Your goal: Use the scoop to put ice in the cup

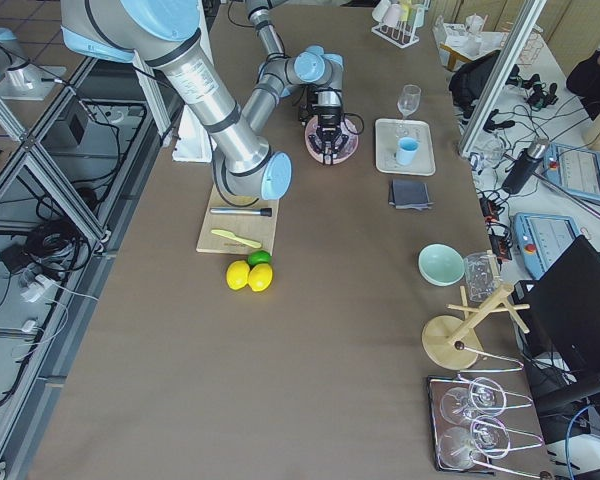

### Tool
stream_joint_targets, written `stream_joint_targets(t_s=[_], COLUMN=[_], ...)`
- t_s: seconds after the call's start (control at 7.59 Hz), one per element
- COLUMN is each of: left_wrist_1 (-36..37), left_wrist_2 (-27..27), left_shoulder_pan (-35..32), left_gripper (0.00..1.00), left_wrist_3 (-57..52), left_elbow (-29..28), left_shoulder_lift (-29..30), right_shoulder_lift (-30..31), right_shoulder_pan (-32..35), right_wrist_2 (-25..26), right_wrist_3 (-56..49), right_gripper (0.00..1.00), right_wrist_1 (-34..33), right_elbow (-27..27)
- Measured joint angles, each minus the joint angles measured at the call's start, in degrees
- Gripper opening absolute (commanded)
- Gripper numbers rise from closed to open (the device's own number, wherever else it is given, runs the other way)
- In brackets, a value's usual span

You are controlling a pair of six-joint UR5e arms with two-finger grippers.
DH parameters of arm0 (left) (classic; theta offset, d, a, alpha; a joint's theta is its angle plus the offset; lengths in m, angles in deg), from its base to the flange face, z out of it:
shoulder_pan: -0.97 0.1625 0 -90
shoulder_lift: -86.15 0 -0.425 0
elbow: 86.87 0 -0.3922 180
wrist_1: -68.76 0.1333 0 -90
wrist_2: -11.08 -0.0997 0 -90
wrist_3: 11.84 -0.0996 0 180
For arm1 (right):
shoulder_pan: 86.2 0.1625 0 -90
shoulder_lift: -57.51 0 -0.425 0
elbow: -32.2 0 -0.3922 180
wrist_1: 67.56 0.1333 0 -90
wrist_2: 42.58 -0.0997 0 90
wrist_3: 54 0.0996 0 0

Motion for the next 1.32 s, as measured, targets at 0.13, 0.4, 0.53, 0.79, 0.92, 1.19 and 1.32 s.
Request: stream_joint_targets(t_s=[0.13,0.4,0.53,0.79,0.92,1.19,1.32], left_wrist_1=[0.08,1.6,2.93,6.47,7.64,8.72,8.91], left_wrist_2=[-0.02,0.02,0.04,0.02,-0.01,-0.03,-0.03], left_shoulder_pan=[0.0,0.0,0.0,-0.06,-0.08,-0.08,-0.09], left_gripper=[0.98,0.98,0.98,0.98,0.98,0.98,0.98], left_wrist_3=[0.0,0.03,0.03,0.04,0.04,0.04,0.04], left_elbow=[0.0,0.06,0.07,0.08,0.08,0.09,0.13], left_shoulder_lift=[0.01,0.49,0.95,1.92,2.14,2.29,2.35], right_shoulder_lift=[0.79,2.65,4.0,6.88,7.7,8.71,9.03], right_shoulder_pan=[0.0,-0.01,-0.01,-0.01,-0.05,-0.08,-0.09], right_wrist_2=[0.1,0.31,0.35,0.32,0.34,0.42,0.45], right_wrist_3=[0.91,2.78,3.29,5.47,6.93,8.46,9.01], right_gripper=[0.0,0.0,0.0,0.0,0.0,0.0,0.0], right_wrist_1=[0.78,1.41,2.03,6.29,8.35,12.06,13.49], right_elbow=[-0.83,-3.66,-5.61,-7.89,-7.99,-7.76,-7.68])
